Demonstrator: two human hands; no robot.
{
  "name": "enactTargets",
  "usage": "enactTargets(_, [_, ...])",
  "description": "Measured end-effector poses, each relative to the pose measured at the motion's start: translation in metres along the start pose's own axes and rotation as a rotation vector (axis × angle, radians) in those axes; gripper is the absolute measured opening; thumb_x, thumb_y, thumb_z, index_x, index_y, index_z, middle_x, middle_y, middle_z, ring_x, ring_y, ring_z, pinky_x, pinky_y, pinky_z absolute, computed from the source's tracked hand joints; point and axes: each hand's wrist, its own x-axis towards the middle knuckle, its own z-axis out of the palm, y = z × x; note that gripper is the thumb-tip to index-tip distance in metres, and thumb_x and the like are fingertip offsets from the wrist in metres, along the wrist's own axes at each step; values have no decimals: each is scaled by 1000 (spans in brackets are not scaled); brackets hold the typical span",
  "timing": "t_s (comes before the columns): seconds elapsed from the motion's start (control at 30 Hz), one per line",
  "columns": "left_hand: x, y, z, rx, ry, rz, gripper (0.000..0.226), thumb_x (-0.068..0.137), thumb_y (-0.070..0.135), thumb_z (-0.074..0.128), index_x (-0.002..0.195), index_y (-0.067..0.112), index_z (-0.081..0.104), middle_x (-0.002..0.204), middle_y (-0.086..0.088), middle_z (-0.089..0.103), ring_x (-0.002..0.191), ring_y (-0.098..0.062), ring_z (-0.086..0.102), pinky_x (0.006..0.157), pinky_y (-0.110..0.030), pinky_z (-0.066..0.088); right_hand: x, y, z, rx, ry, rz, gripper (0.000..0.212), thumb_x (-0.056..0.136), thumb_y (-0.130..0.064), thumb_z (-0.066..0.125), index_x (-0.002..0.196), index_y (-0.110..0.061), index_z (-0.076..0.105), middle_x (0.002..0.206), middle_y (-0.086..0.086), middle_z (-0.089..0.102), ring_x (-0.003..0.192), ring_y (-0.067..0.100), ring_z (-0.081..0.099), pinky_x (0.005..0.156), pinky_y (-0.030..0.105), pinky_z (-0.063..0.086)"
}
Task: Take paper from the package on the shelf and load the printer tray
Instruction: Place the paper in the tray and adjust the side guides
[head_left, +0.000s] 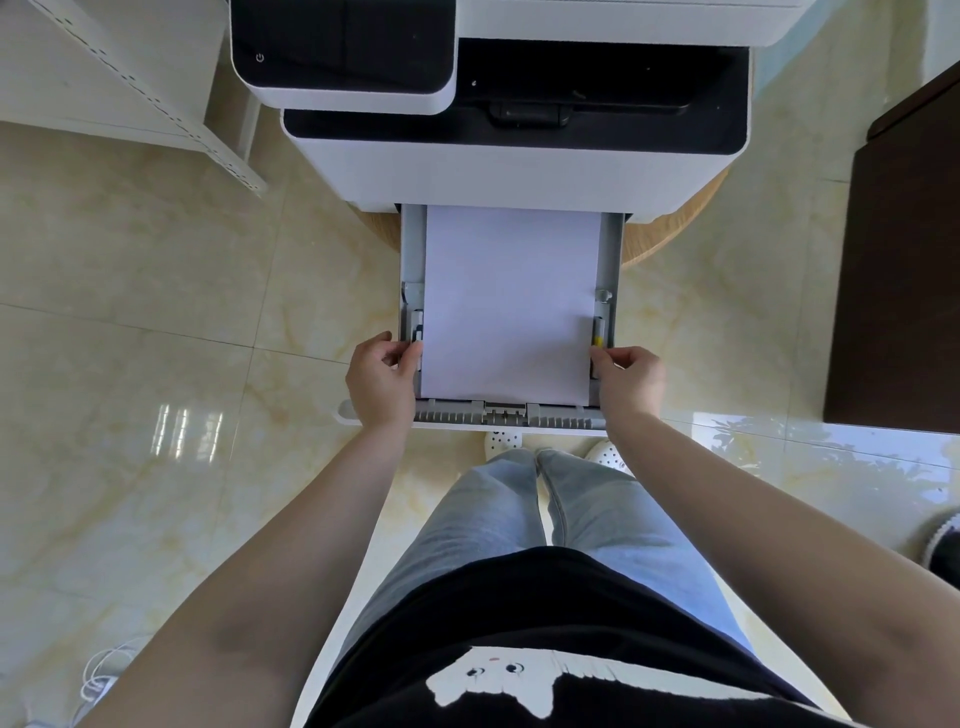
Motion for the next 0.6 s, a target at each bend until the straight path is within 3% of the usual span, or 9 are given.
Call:
enactTargets(0.07, [1,0,-2,-49,-5,-23,19,83,23,71,89,5,75,100,0,70,80,-8,60,63,-1,36,1,1,-1,7,-9,-2,20,85,-28,64,81,-9,65,70,2,60,58,17,50,57,26,41])
enactTargets(0.13, [0,2,-2,-100,-3,-84,15,81,22,72,88,9,76,88,6,70,74,-6,60,61,0,37,3,1,-2,3,-18,2,19,86,-26,63,80,-9,65,69,3,60,58,18,50,59,27,42])
enactTargets(0.27, [-3,4,2,-216,4,-202,5,79,21,73,81,17,76,74,7,71,74,-11,67,66,-17,47,2,0,2,6,-13,10,20,87,-21,61,70,-13,59,57,-1,55,51,15,47,54,26,40])
enactTargets(0.43, [-1,4,1,-214,-12,-202,5,79,22,73,80,18,75,75,5,71,75,-13,67,71,-23,50,4,-1,0,-20,-41,-1,17,88,-22,61,75,-11,60,58,-2,54,51,12,48,48,22,36])
enactTargets(0.6, [-2,4,1,-235,-18,-211,3,79,23,73,79,21,73,74,9,69,73,-9,66,72,-22,49,5,-3,-3,3,-45,24,22,85,-24,65,65,-16,60,54,-2,53,48,14,45,48,22,37])
